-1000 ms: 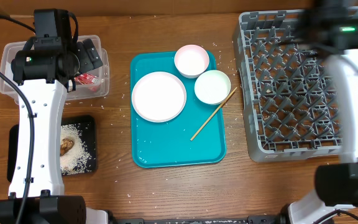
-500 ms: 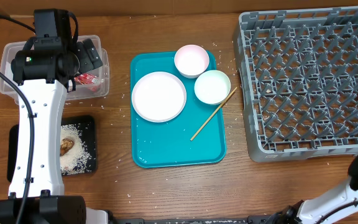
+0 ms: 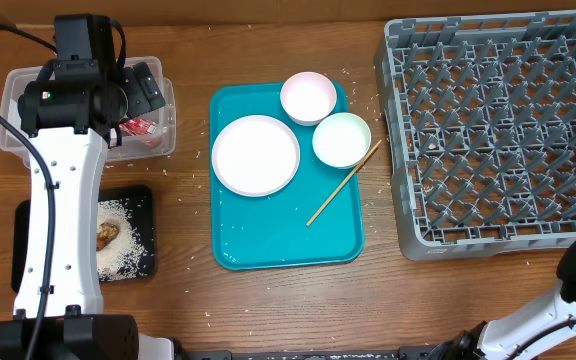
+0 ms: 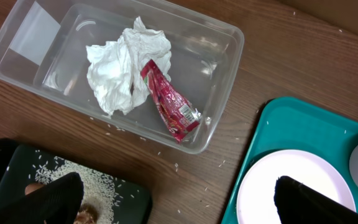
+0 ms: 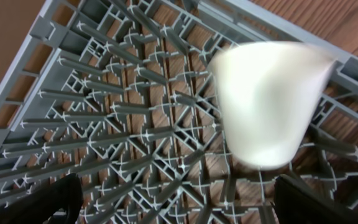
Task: Sort waste into correct bins and load items into the dishwasher
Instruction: 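Carry the white cup right over the grey dish rack, then lower the cup upside down into the rack and open the right gripper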
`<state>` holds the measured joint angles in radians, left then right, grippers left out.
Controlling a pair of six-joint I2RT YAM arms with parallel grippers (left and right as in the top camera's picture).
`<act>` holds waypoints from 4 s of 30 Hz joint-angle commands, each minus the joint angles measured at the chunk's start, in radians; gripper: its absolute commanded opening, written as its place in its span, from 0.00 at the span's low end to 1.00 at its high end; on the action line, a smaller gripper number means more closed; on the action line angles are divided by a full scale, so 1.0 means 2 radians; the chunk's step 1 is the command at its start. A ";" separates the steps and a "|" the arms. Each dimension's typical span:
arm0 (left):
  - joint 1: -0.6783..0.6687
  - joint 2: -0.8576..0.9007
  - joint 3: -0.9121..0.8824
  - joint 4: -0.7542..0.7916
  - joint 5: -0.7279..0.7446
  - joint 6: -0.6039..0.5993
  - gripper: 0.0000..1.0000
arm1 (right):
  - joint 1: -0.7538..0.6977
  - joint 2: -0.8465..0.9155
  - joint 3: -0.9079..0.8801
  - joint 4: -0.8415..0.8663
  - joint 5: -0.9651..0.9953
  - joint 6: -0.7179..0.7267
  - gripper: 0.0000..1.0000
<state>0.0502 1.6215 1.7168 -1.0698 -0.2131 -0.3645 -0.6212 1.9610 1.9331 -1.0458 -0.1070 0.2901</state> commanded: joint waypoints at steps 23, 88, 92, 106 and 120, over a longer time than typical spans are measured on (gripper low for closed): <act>0.001 -0.003 0.007 0.000 0.002 -0.005 1.00 | 0.003 0.041 0.002 0.124 0.062 -0.001 1.00; 0.001 -0.002 0.007 0.000 0.002 -0.005 1.00 | 0.000 0.035 0.002 -0.068 0.086 0.063 0.04; 0.001 -0.003 0.007 0.000 0.002 -0.005 1.00 | 0.000 0.035 0.002 -0.083 0.077 0.063 0.04; 0.001 -0.002 0.007 0.000 0.002 -0.005 1.00 | 0.000 0.009 0.016 -0.080 0.020 0.061 0.04; 0.001 -0.002 0.007 0.000 0.002 -0.005 1.00 | 0.000 0.018 0.007 0.028 0.087 0.061 0.04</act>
<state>0.0502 1.6215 1.7168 -1.0698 -0.2131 -0.3649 -0.6258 1.9835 1.9366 -0.9810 0.0216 0.4145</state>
